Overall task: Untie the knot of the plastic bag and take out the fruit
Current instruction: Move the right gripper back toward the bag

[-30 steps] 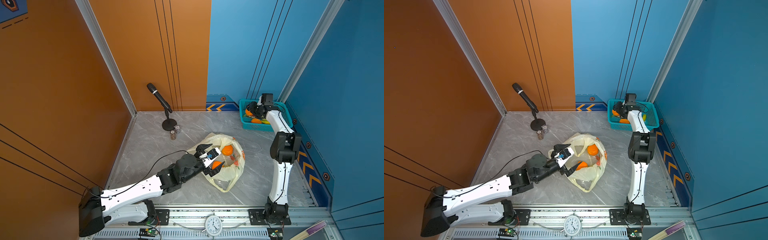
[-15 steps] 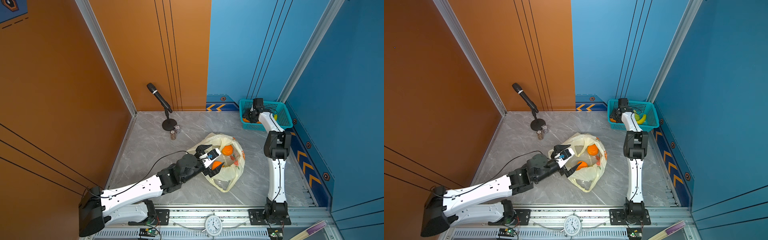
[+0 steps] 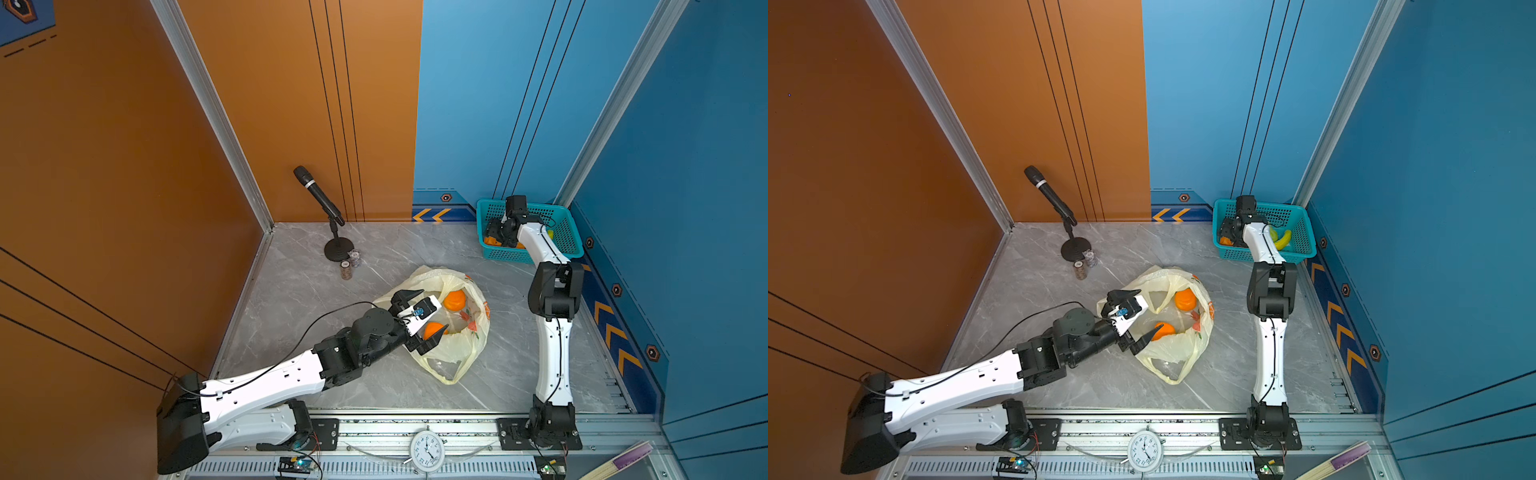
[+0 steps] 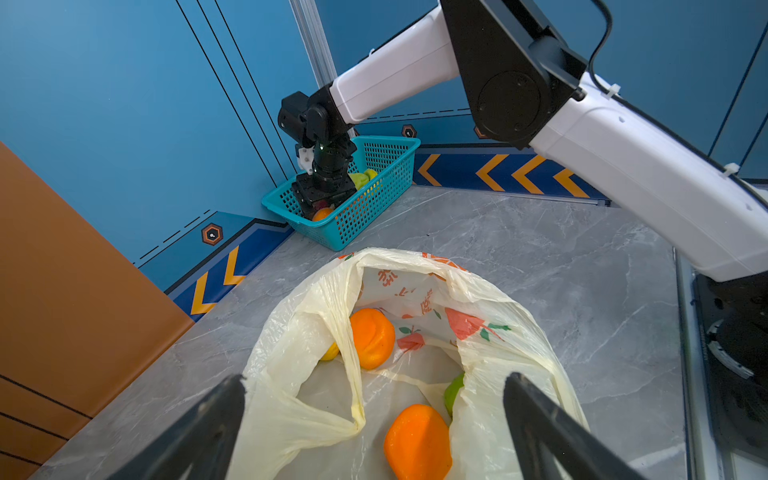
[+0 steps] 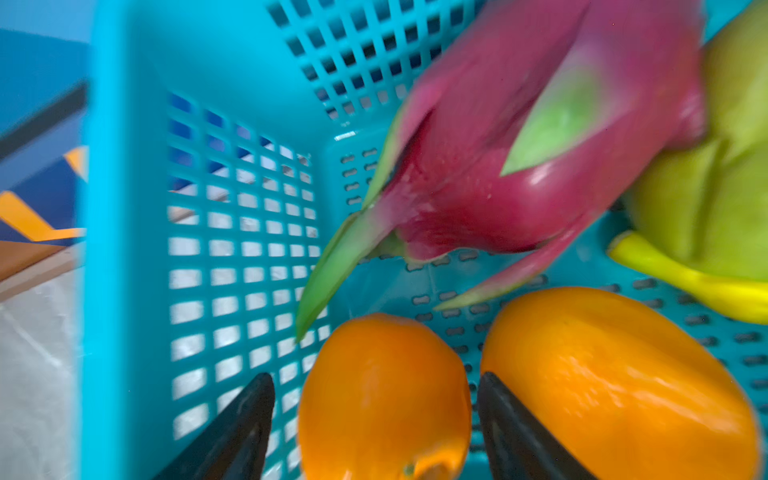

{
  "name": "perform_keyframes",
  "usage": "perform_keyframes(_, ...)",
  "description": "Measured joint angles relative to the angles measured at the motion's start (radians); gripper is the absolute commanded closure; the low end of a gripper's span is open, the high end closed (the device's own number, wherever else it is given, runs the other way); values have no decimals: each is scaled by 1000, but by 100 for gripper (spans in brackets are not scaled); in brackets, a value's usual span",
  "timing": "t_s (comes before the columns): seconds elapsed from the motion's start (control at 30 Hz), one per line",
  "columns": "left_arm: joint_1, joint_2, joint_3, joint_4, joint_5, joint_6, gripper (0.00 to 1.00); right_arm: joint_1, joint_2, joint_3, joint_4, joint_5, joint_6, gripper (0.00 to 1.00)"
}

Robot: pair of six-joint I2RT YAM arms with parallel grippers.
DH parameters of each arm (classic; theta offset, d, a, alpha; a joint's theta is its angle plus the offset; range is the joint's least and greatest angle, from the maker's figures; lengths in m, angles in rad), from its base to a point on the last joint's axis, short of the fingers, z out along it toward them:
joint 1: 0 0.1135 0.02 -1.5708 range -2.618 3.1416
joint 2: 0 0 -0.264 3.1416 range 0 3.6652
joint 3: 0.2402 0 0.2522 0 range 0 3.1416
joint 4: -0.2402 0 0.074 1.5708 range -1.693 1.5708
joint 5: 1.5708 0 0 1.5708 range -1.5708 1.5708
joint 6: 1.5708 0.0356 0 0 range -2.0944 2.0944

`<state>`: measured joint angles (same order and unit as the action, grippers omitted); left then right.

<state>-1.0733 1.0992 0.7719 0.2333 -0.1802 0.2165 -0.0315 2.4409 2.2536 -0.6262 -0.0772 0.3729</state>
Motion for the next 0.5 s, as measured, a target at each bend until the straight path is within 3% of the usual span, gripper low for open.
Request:
perform_keyframes(0.27, 0, 3, 64, -84, -1, -72, 2, 7, -303, -141, 20, 0, 3, 17)
perform_keyframes(0.5, 0, 45, 118, -174, -7, -162, 2, 43, -642, -476, 120, -4, 28, 14)
